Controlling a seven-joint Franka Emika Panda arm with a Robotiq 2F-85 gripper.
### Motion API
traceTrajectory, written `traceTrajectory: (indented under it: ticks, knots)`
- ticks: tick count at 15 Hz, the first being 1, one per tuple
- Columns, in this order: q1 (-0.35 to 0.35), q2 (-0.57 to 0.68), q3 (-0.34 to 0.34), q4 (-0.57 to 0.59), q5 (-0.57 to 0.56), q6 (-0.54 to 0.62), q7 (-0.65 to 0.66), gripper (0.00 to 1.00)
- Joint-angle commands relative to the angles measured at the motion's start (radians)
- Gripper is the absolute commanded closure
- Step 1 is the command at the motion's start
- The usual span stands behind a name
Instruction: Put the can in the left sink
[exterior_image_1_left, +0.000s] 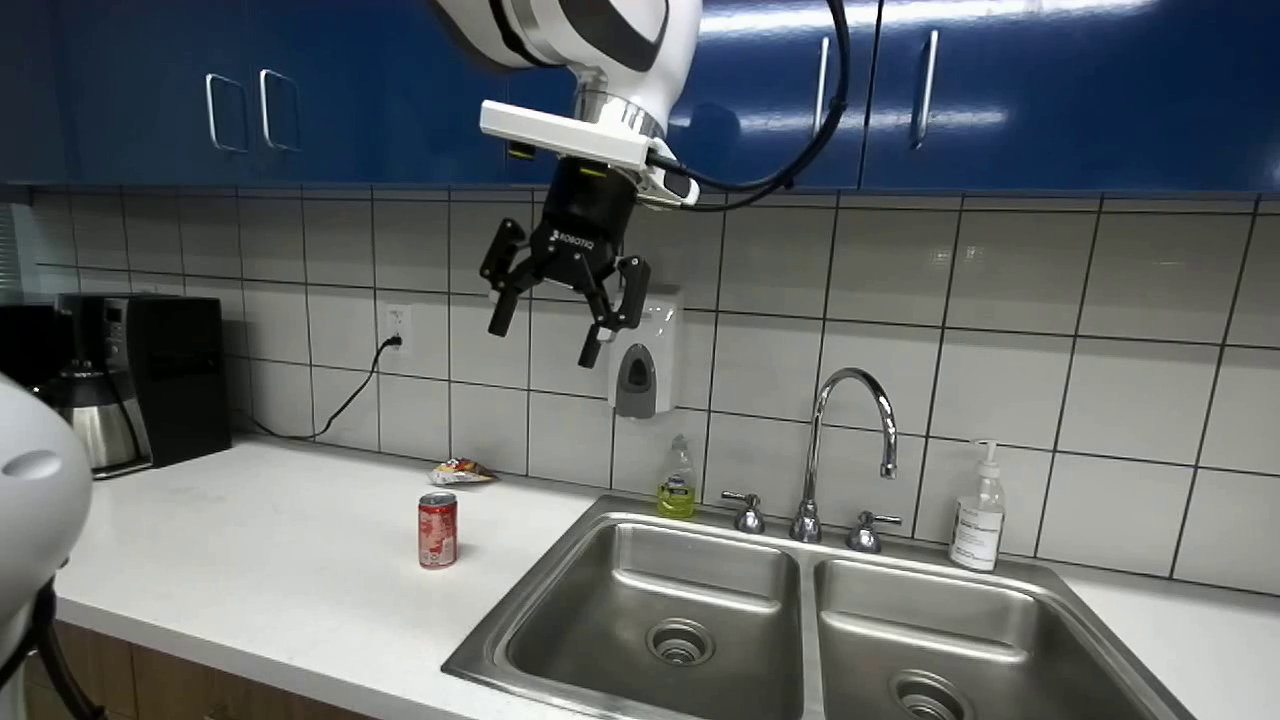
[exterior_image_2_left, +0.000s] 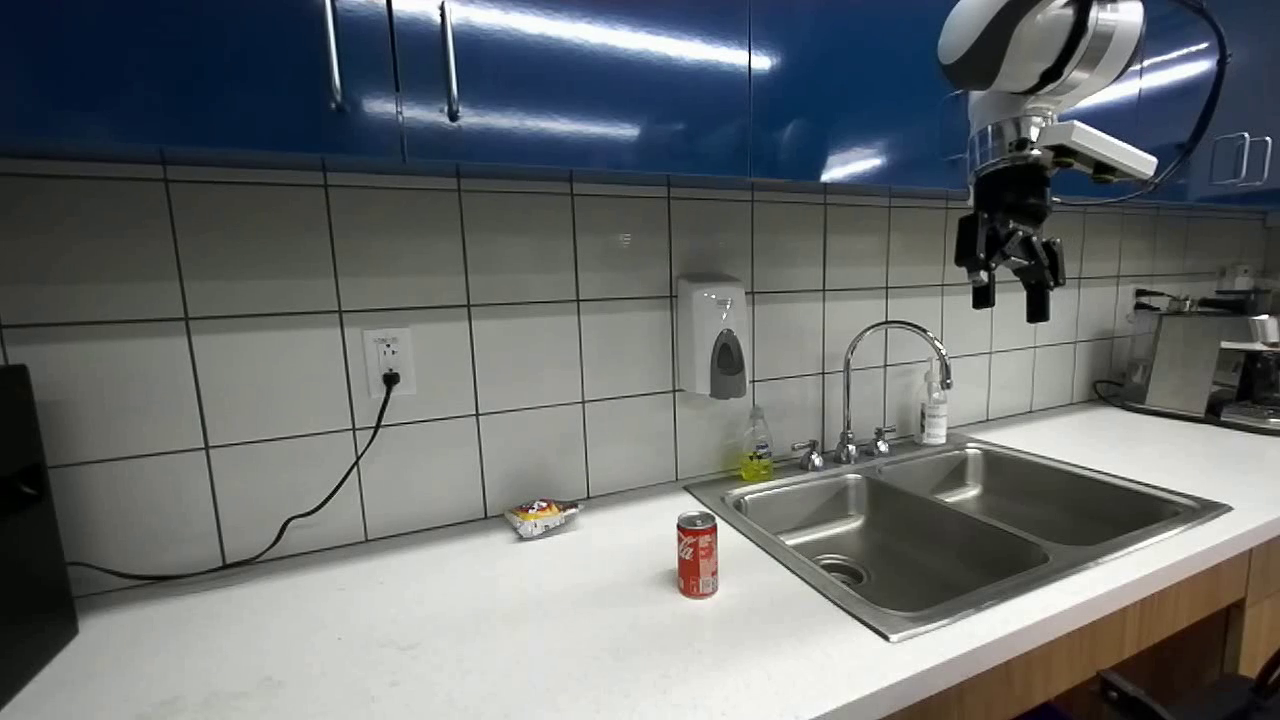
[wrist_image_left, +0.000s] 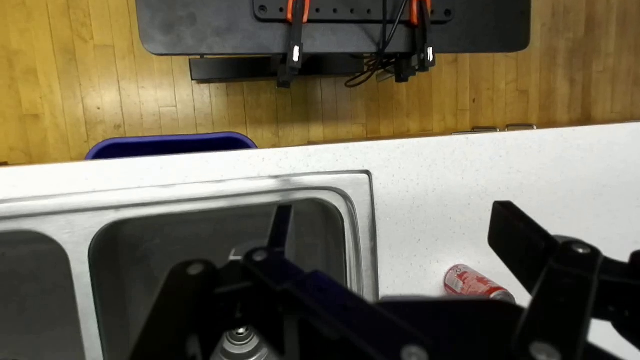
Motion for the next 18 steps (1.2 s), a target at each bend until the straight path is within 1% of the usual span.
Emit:
traceTrajectory:
  ticks: [1,4,6,8,12,15,18]
  knots:
    - [-0.034,-0.072,0.044,-0.072,0.009,0.110,0.012,0.00]
    - [-0.033,-0.113,0.062,-0.127,-0.002,0.219,0.026,0.00]
    - [-0.027,-0.128,0.077,-0.157,-0.009,0.268,0.029,0.00]
    - [-0.017,-0.137,0.100,-0.187,-0.018,0.296,0.030,0.00]
    - [0.015,-0.139,0.174,-0.251,-0.043,0.316,0.031,0.00]
    - [0.055,-0.145,0.229,-0.298,-0.043,0.341,0.025,0.00]
    - [0.098,-0.147,0.264,-0.334,-0.032,0.361,0.017,0.00]
